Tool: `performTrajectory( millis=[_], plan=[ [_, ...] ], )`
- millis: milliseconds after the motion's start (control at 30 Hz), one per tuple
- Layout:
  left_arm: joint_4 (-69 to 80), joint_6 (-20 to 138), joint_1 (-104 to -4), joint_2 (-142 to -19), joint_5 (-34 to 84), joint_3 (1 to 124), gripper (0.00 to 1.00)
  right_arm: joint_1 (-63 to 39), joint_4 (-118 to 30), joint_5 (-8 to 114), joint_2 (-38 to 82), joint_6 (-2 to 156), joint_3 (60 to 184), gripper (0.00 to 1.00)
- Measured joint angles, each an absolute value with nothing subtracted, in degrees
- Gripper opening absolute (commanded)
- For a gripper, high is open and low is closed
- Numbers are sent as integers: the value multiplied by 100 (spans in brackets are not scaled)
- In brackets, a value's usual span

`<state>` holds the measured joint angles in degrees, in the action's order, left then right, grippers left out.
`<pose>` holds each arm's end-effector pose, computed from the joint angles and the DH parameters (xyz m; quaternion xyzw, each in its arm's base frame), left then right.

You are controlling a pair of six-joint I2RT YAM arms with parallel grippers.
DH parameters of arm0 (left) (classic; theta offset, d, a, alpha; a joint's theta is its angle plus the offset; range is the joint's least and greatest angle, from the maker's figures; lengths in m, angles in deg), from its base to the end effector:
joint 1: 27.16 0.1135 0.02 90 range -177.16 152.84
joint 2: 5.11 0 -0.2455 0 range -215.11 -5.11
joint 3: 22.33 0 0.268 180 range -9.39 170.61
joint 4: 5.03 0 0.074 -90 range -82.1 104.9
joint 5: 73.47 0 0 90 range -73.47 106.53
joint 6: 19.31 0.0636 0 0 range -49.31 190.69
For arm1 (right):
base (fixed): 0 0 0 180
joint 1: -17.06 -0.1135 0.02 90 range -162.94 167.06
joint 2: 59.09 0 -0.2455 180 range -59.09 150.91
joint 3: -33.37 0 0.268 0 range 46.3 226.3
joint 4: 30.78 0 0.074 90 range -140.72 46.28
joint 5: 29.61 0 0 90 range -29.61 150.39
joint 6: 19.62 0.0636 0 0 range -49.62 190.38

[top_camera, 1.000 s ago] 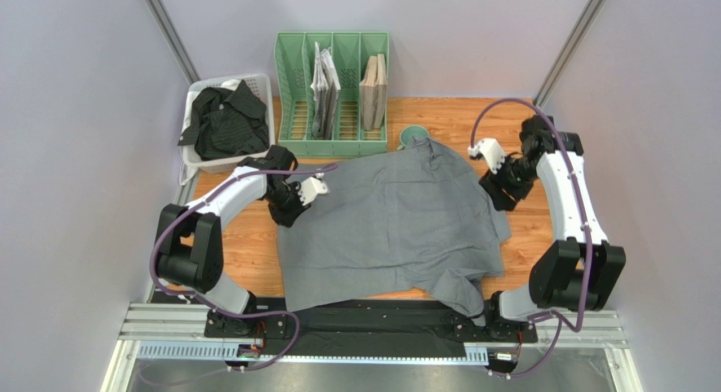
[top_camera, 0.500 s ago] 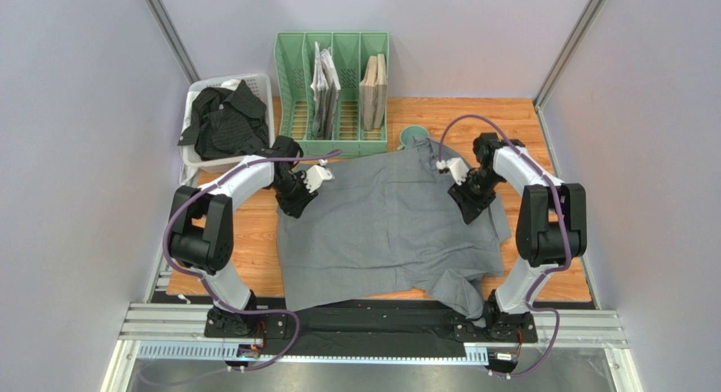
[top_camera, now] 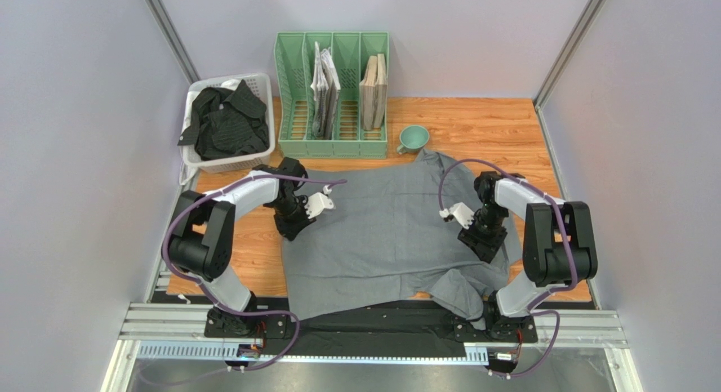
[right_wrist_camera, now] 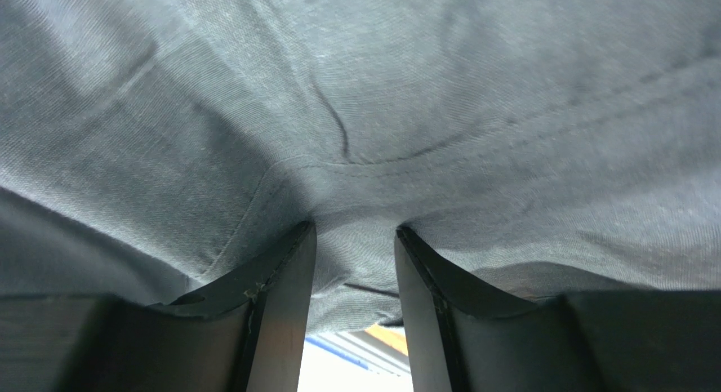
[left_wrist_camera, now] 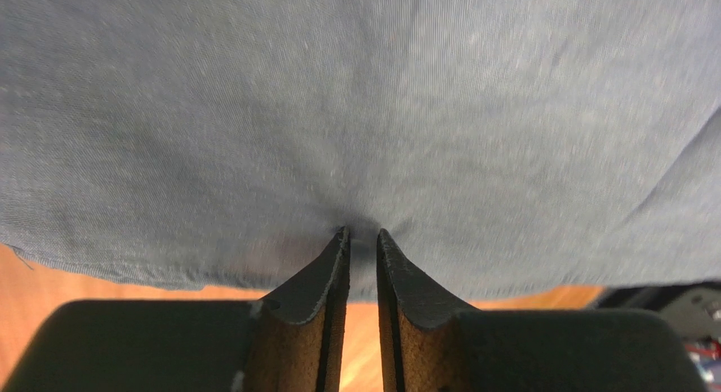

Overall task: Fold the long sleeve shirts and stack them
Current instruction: Flatten the shirt out

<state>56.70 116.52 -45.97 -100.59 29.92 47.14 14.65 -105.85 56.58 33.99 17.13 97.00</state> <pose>0.2694 -0.1073 0.1046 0.5328 0.8379 -0.1088 0.0463 0.2317 0.0140 0.0938 0.4591 -0.8787 -0.0840 0.0999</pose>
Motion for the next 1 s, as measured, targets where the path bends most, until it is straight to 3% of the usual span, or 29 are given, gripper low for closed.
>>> performTrajectory(
  millis=[100,167,200,233,333,400,500,700,833,1000],
  plan=[
    [6013,11848,-4606,-9887,3073,4598,23,1609,-10889,5627,3277,1503,9729,56],
    [6258,11925,-4512,-9725,3300,4648,31,1854,-11241,5417,3244,1422,10091,63],
    [6398,11953,-4435,-9629,3422,4738,37,2011,-11462,5249,3244,1400,10437,79],
    [6518,11949,-4306,-9509,3613,4900,40,2192,-11680,5017,3263,1389,10961,89],
    [6420,11798,-3878,-9174,4058,5553,50,2507,-11787,4361,3312,1573,12550,100],
    [6059,11564,-3675,-9023,4216,5905,60,2562,-11770,3961,3427,1816,13431,100],
    [5716,11291,-3629,-9183,4305,6274,67,2470,-11687,3581,3781,2318,14336,98],
    [5185,10847,-3572,-10645,4312,6948,60,1910,-10847,3586,5069,3356,15177,88],
    [5145,10784,-3563,-10995,4161,7050,59,1648,-10511,3756,5362,3531,15175,81],
    [5003,10690,-3563,-11380,3964,7334,54,1401,-10087,3889,5777,3815,15188,66]
  ],
)
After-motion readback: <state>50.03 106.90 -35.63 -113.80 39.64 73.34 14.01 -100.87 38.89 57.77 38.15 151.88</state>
